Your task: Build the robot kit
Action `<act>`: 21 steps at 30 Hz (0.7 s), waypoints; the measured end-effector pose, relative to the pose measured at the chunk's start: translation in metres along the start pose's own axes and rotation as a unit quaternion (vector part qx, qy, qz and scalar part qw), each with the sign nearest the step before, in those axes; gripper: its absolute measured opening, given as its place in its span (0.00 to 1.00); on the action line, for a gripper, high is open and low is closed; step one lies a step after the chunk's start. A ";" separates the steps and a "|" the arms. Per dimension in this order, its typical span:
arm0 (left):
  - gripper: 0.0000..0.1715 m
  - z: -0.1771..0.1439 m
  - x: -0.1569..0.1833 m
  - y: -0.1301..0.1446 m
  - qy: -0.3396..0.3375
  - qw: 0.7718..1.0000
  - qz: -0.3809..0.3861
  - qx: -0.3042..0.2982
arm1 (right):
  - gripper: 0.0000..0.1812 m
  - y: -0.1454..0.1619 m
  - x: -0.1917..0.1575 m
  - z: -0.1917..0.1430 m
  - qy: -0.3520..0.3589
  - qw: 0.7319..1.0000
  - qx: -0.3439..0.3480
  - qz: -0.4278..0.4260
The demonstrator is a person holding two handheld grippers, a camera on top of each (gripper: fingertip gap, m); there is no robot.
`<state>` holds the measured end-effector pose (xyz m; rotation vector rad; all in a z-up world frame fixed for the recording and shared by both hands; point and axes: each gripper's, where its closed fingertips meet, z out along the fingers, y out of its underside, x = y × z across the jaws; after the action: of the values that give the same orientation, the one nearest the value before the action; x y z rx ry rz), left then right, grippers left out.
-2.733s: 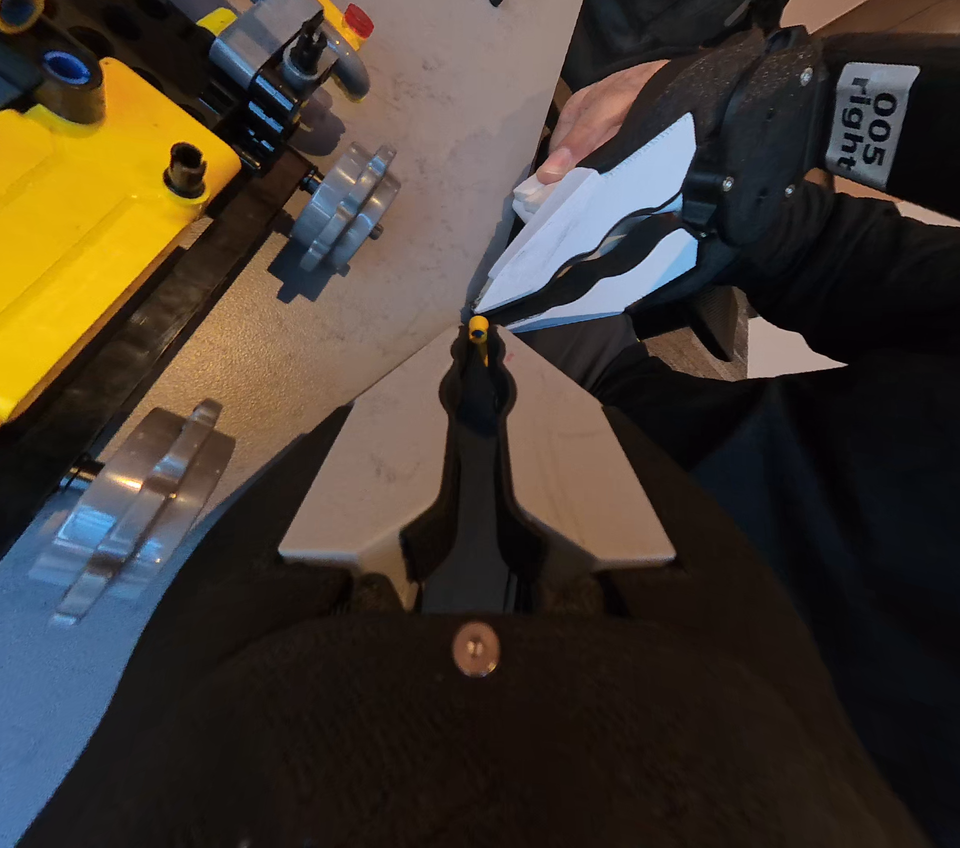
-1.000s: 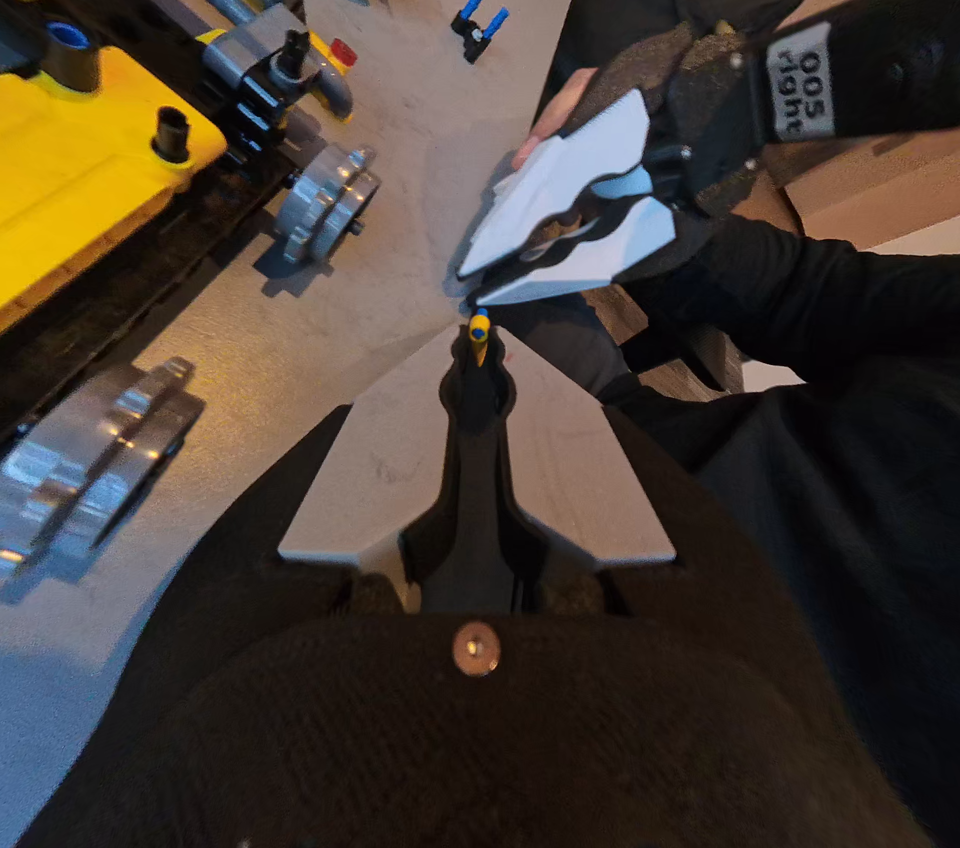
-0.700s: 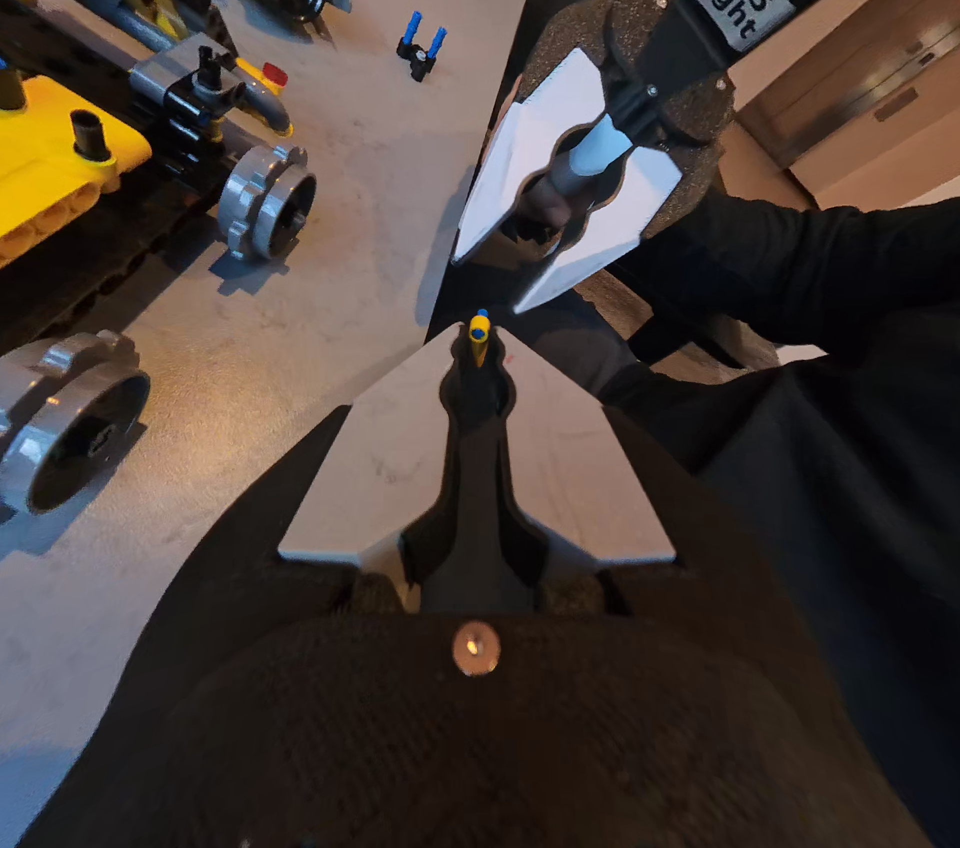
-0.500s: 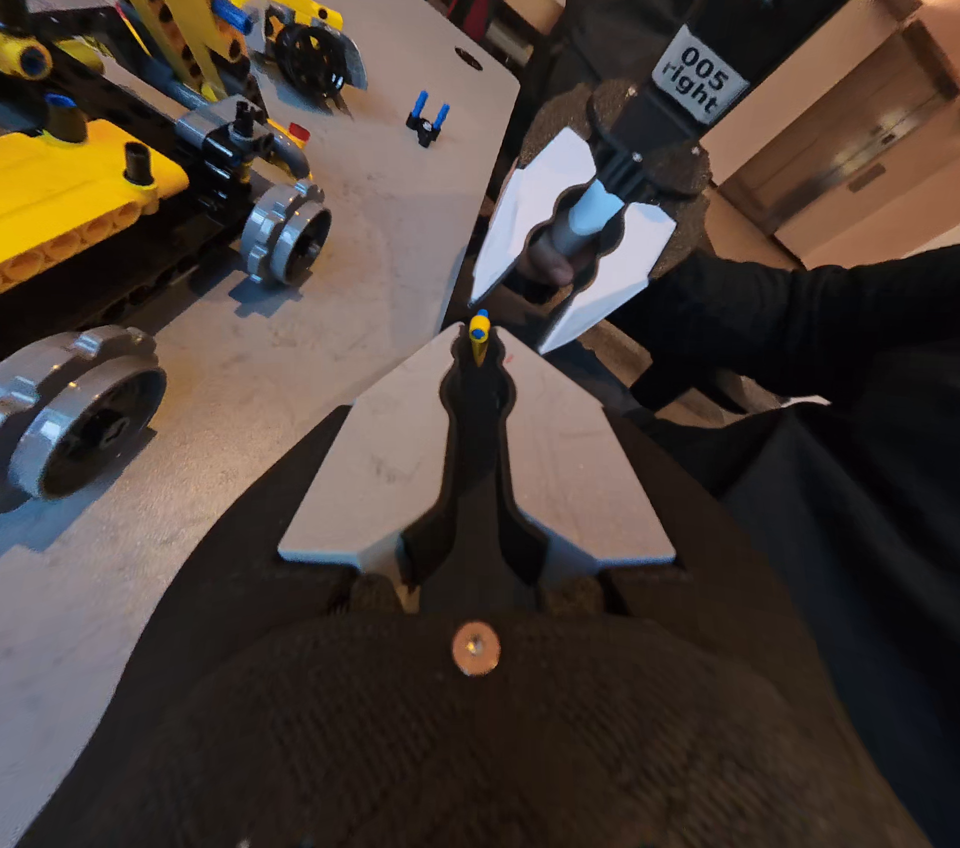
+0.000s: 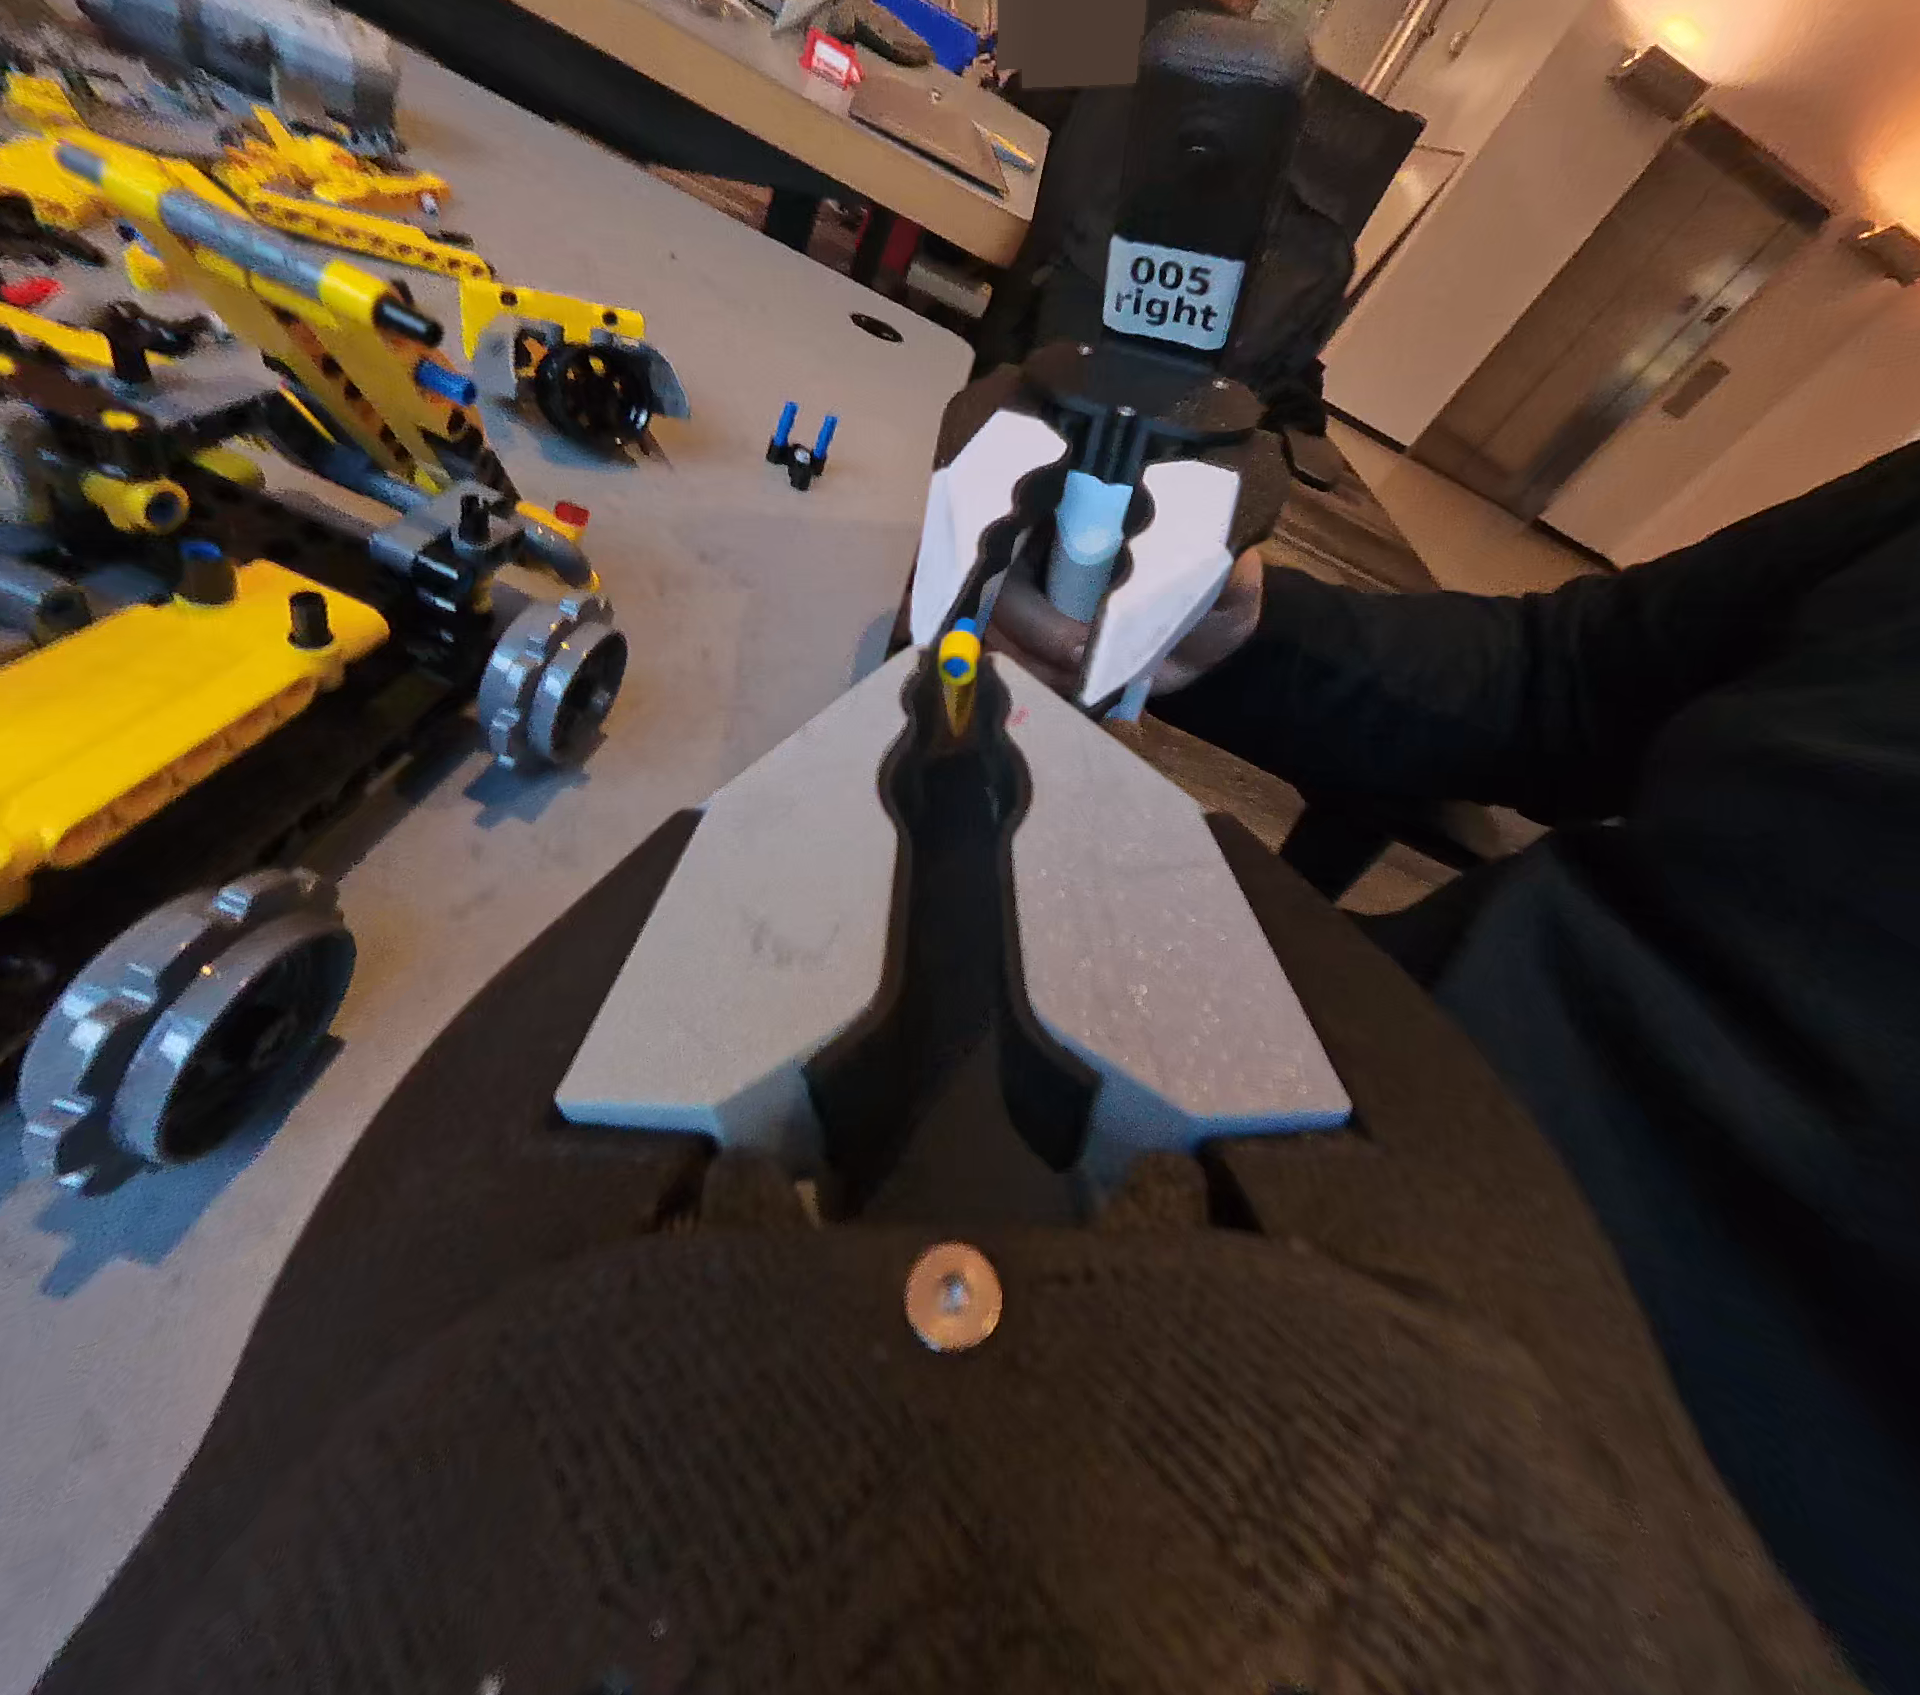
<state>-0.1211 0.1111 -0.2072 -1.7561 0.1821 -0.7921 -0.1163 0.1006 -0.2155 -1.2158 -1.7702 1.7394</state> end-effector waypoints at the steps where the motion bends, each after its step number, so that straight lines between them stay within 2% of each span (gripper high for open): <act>1: 0.03 0.001 0.000 -0.001 -0.008 1.000 0.009 0.001 | 0.16 -0.001 -0.002 0.000 -0.005 1.000 0.005 0.006; 7: 0.03 0.008 0.003 0.012 -0.007 1.000 -0.008 -0.028 | 0.13 0.002 0.010 -0.005 0.043 0.999 -0.007 -0.004; 11: 0.03 0.005 0.003 0.015 -0.017 0.999 0.008 -0.040 | 0.11 -0.001 0.009 -0.005 0.051 0.998 -0.016 -0.026; 21: 0.03 0.007 0.009 0.024 0.010 0.998 -0.003 -0.066 | 0.05 0.013 -0.002 -0.001 0.029 0.997 -0.047 -0.044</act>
<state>-0.1039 0.1038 -0.2256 -1.8746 0.2479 -0.8178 -0.1099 0.0978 -0.2268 -1.1938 -1.8621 1.5713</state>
